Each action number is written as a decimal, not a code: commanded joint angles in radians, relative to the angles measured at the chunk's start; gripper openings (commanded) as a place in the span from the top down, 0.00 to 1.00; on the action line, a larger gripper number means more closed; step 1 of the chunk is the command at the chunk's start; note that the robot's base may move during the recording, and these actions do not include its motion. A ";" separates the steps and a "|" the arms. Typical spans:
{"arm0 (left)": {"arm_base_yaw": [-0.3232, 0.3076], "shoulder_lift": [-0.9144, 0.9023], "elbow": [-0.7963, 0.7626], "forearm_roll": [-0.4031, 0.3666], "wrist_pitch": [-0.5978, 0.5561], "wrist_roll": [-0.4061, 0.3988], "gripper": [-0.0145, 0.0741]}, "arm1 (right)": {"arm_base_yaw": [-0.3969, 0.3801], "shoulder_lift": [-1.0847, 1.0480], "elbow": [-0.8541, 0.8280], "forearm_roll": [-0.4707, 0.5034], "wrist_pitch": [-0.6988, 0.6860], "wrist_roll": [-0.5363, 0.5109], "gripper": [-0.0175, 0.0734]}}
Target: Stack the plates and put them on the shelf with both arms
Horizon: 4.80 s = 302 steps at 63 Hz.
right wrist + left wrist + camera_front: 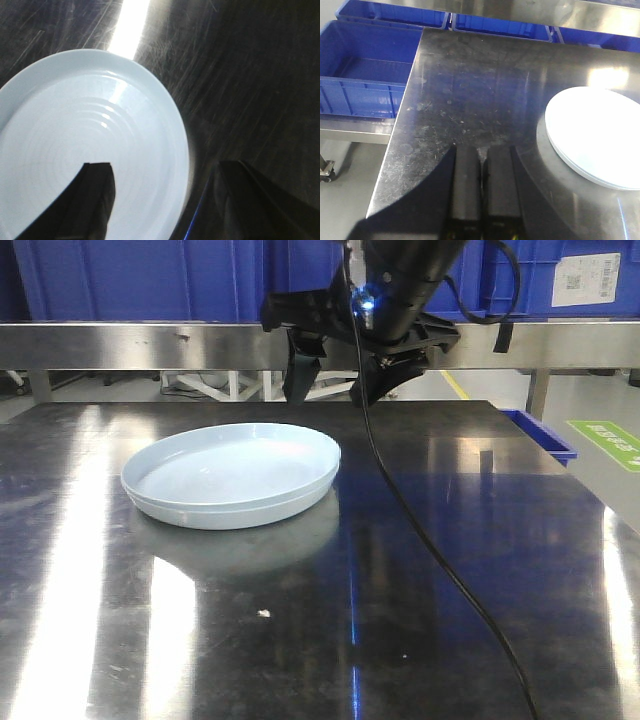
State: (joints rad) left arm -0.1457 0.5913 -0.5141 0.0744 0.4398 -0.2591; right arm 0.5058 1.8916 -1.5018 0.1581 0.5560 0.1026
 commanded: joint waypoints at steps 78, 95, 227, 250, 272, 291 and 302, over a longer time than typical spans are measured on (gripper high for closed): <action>0.000 -0.001 -0.027 -0.002 -0.081 -0.007 0.73 | 0.000 -0.036 -0.195 -0.032 -0.002 -0.004 0.75; 0.000 -0.001 -0.027 -0.002 -0.081 -0.007 0.73 | 0.000 -0.181 -0.212 -0.032 0.011 -0.004 0.75; 0.000 -0.001 -0.027 -0.002 -0.081 -0.007 0.73 | -0.291 -1.049 0.687 -0.032 -0.218 -0.004 0.75; 0.000 -0.001 -0.027 -0.002 -0.081 -0.007 0.73 | -0.291 -1.049 0.687 -0.032 -0.215 -0.004 0.75; 0.000 -0.001 -0.027 -0.002 -0.081 -0.007 0.73 | -0.291 -1.049 0.687 -0.032 -0.215 -0.004 0.75; 0.000 -0.001 -0.027 -0.002 -0.081 -0.007 0.73 | -0.291 -1.049 0.687 -0.032 -0.215 -0.004 0.75; 0.000 -0.001 -0.027 -0.002 -0.081 -0.007 0.73 | -0.291 -1.049 0.687 -0.032 -0.215 -0.004 0.75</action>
State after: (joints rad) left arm -0.1457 0.5913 -0.5141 0.0744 0.4398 -0.2591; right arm 0.2215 0.8558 -0.7840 0.1236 0.4387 0.1045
